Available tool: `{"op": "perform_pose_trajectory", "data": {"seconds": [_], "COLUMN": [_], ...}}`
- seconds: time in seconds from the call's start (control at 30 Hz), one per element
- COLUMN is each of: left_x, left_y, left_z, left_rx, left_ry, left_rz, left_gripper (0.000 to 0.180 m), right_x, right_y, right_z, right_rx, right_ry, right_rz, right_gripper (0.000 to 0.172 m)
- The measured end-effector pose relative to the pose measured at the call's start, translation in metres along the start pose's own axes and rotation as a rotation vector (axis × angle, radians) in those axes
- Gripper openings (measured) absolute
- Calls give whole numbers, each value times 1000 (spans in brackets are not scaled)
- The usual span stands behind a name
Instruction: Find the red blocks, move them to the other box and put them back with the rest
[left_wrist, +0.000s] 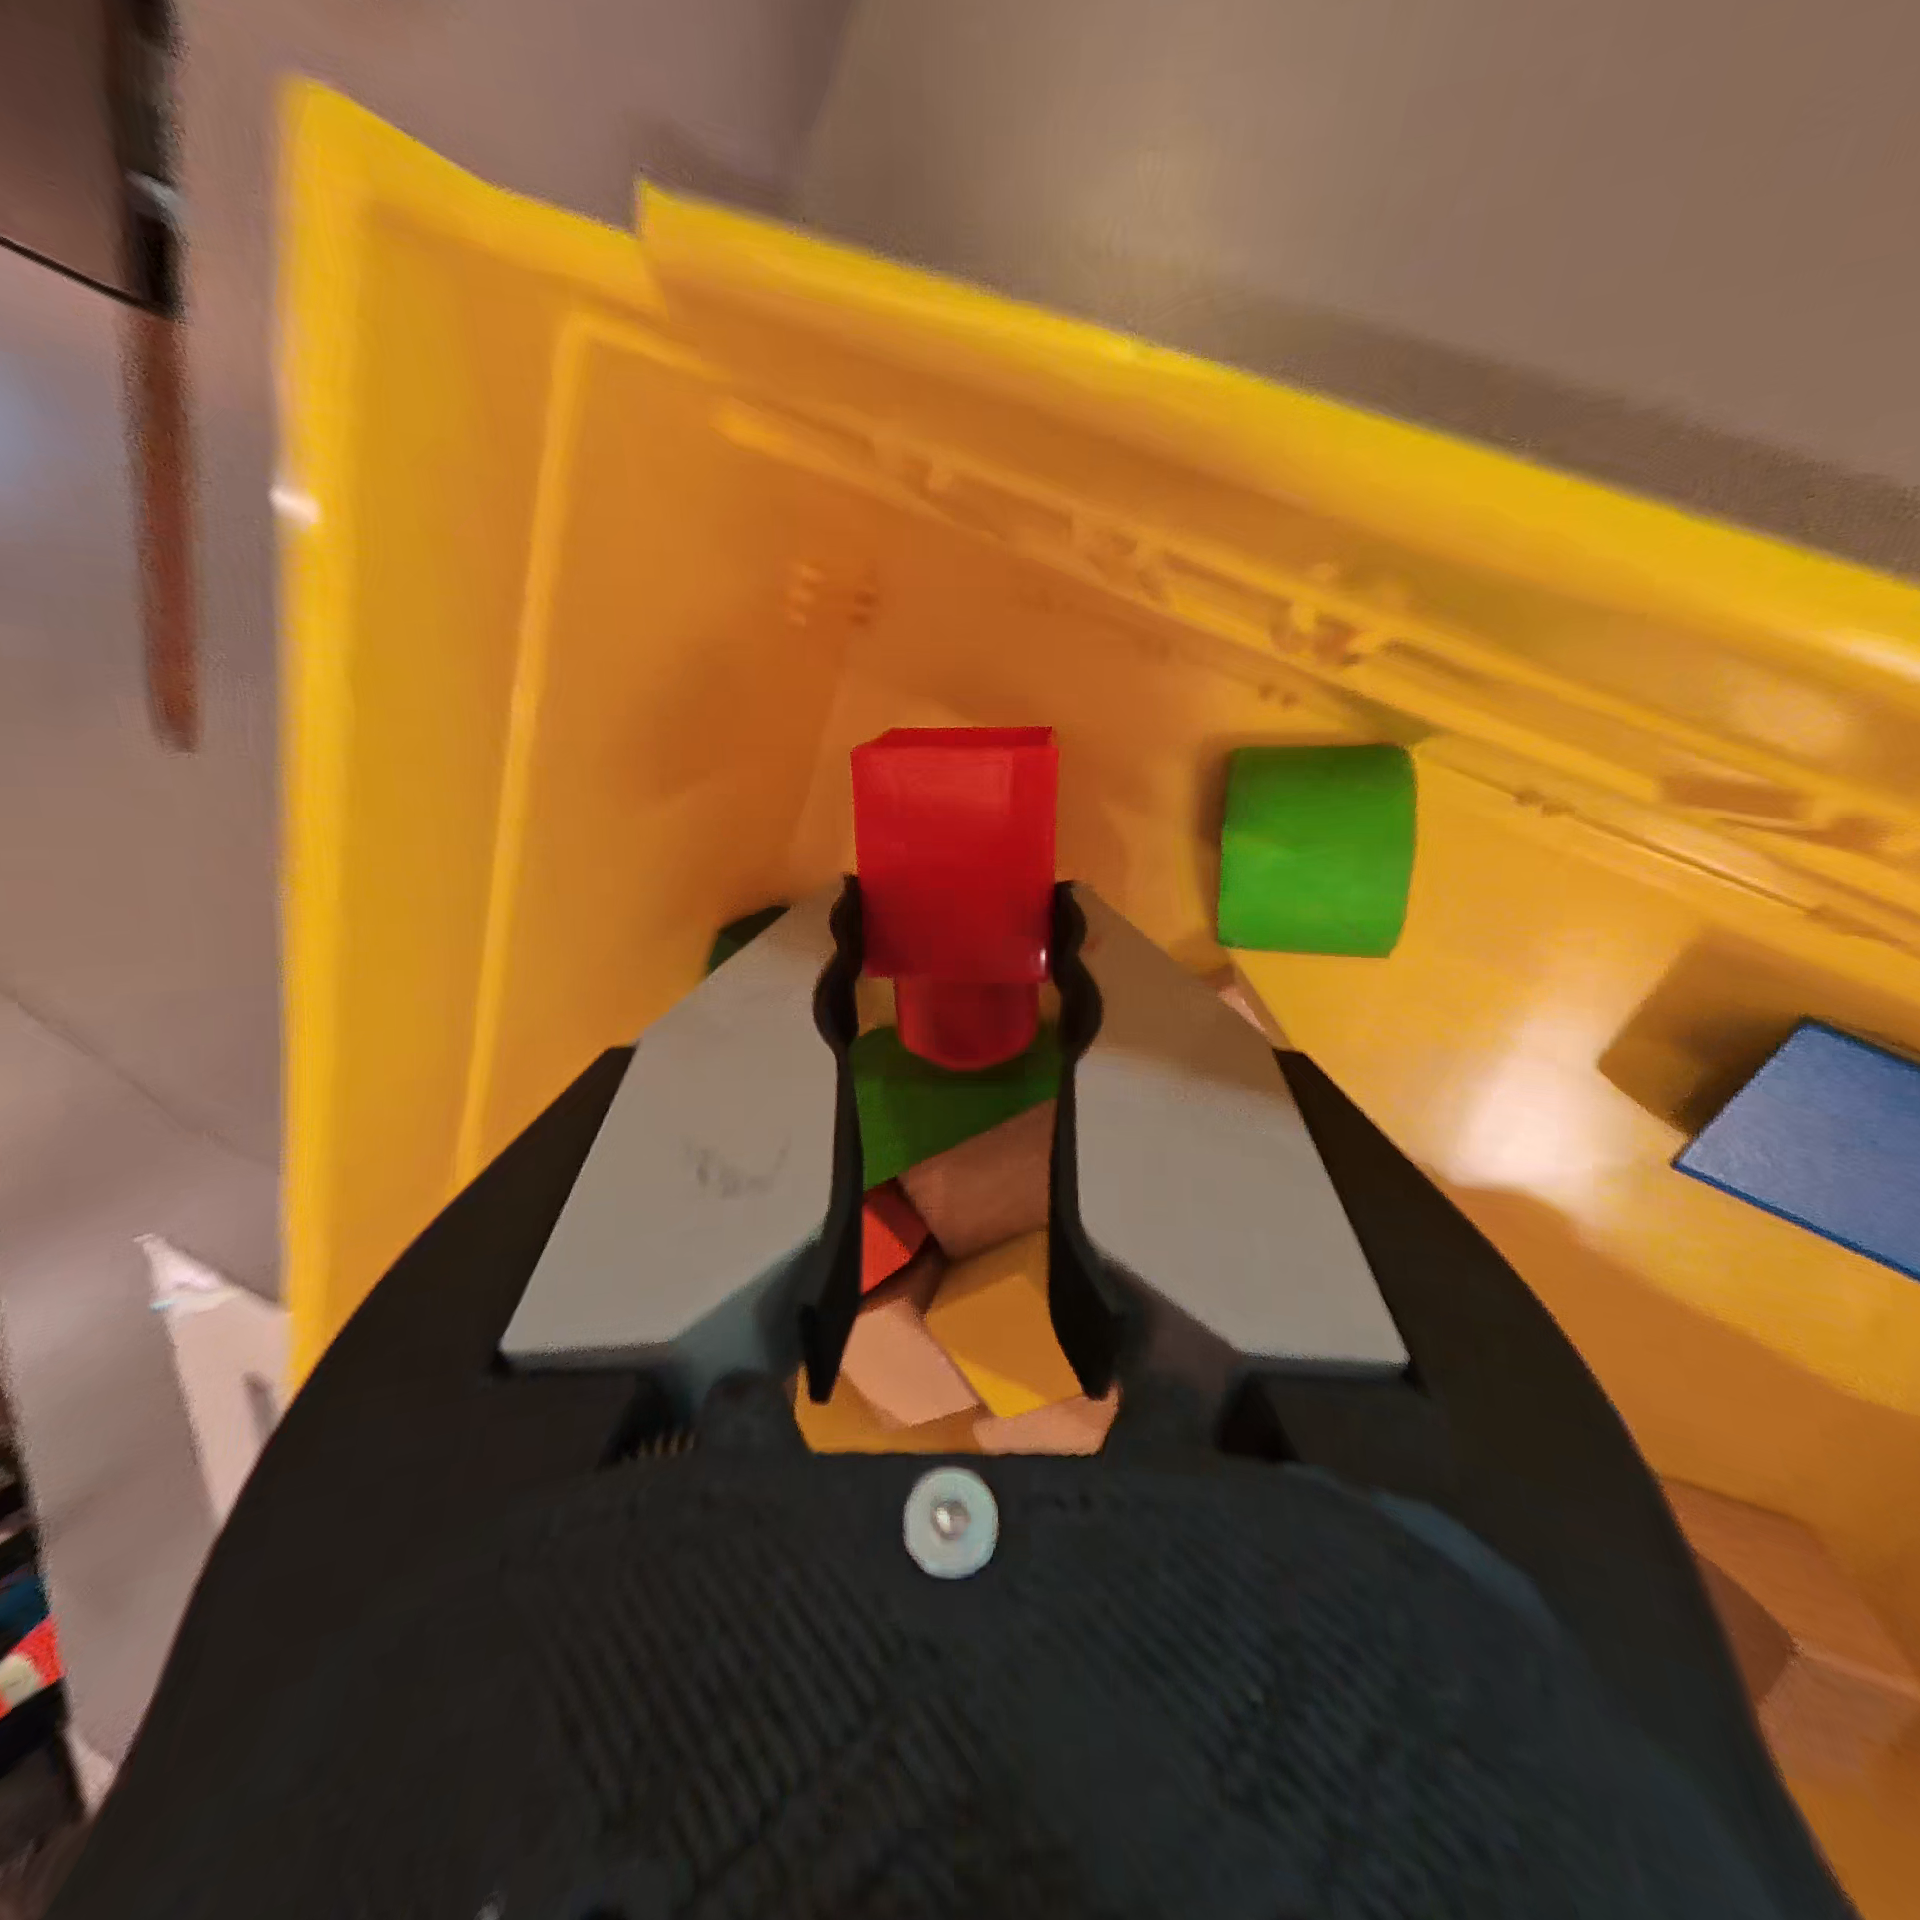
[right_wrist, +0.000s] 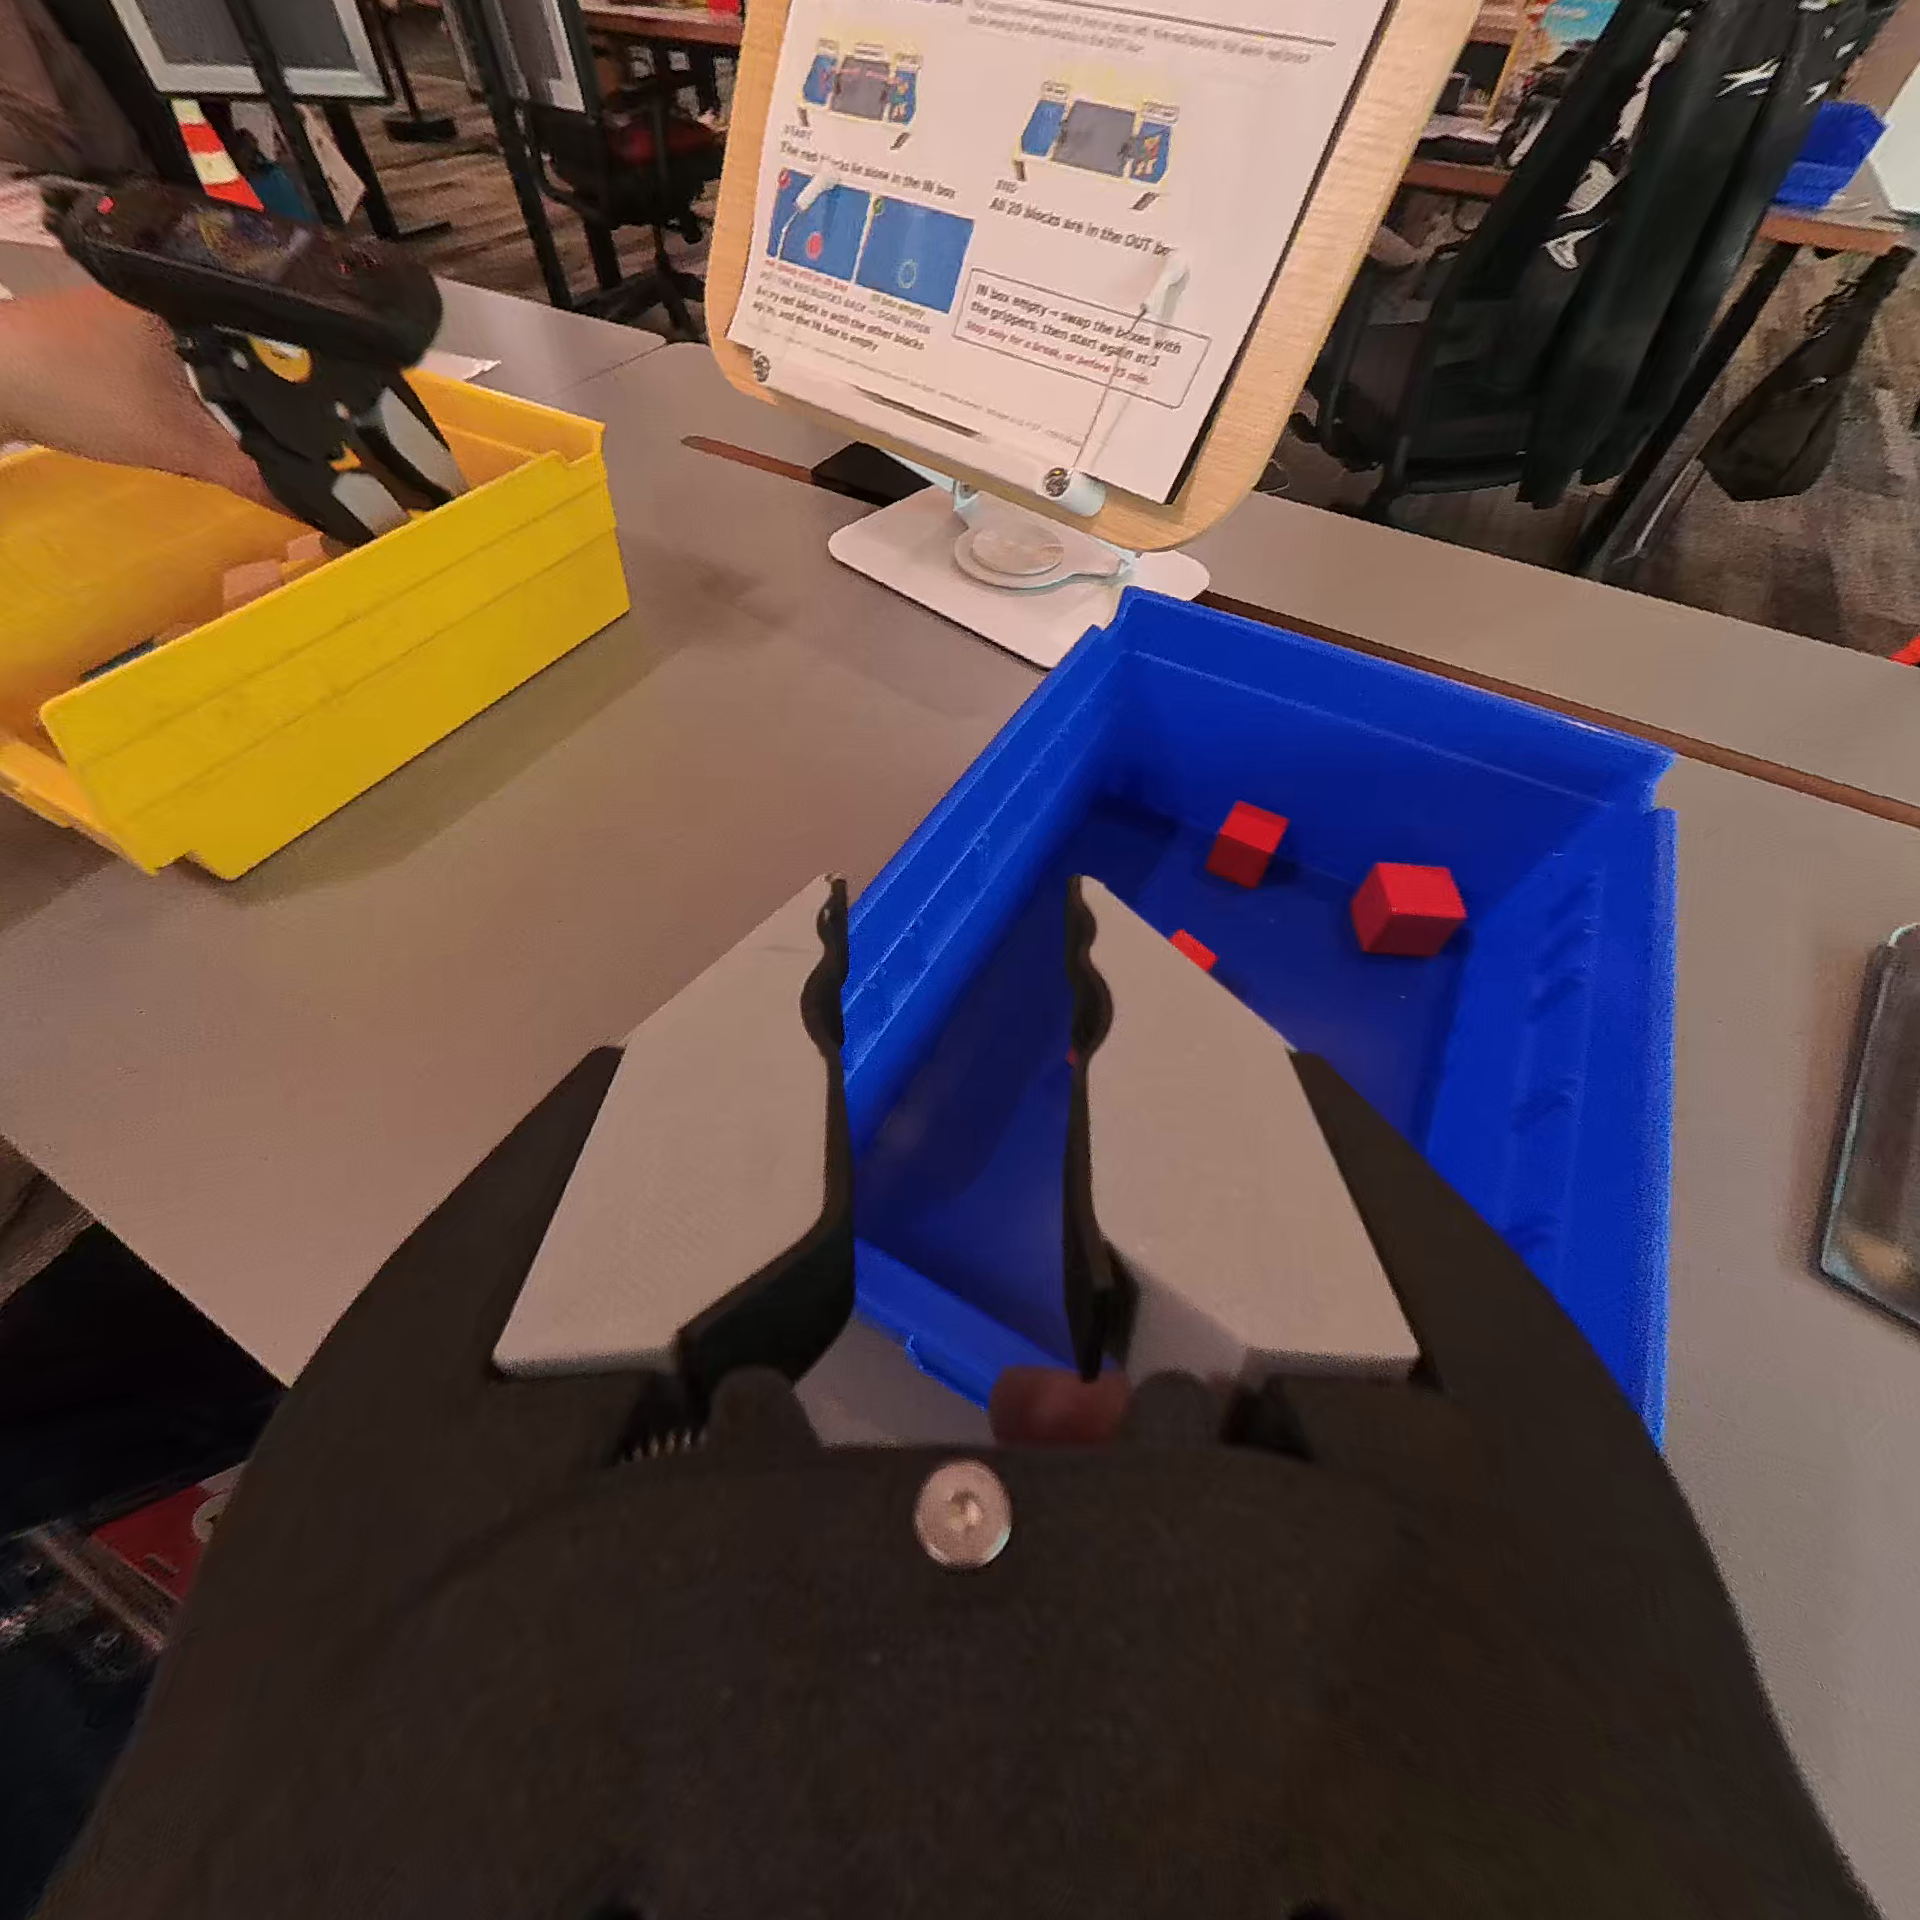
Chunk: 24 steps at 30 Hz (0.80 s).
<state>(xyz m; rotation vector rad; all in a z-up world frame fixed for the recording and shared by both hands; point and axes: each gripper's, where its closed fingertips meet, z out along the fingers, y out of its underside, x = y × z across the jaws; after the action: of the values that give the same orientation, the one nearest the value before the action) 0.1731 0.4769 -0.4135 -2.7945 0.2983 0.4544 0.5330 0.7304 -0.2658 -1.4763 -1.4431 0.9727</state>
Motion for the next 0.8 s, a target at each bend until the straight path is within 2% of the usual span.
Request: {"op": "perform_pose_trajectory", "data": {"seconds": [0.07,0.17,0.23,0.33,0.47,0.57,0.73,0.8], "left_x": [-13,-18,9,69,161,211,252,253], "left_y": [-13,-40,-67,-110,-169,-199,-223,-224], "left_z": [-28,-91,-128,-166,-183,-183,-175,-174], "left_rx": [97,263,379,492,645,718,776,778], "left_ry": [-131,-342,-410,-493,-503,-499,-487,-484], "left_rz": [-11,-19,52,200,368,437,486,453], "left_gripper": [33,33,34,34,34,34,33,33], "right_x": [0,-2,-11,-41,-98,-133,-162,-162], "right_y": [0,-4,-11,-25,-30,-23,2,8], "right_z": [-1,-6,-11,-17,-14,-1,25,30], "right_rx": [5,40,79,138,135,86,-20,-44], "right_ry": [-11,-60,-138,-302,-538,-635,-676,-679], "right_rz": [4,58,113,174,215,221,218,217], "right_gripper": [40,40,40,42,48,55,53,36]}}
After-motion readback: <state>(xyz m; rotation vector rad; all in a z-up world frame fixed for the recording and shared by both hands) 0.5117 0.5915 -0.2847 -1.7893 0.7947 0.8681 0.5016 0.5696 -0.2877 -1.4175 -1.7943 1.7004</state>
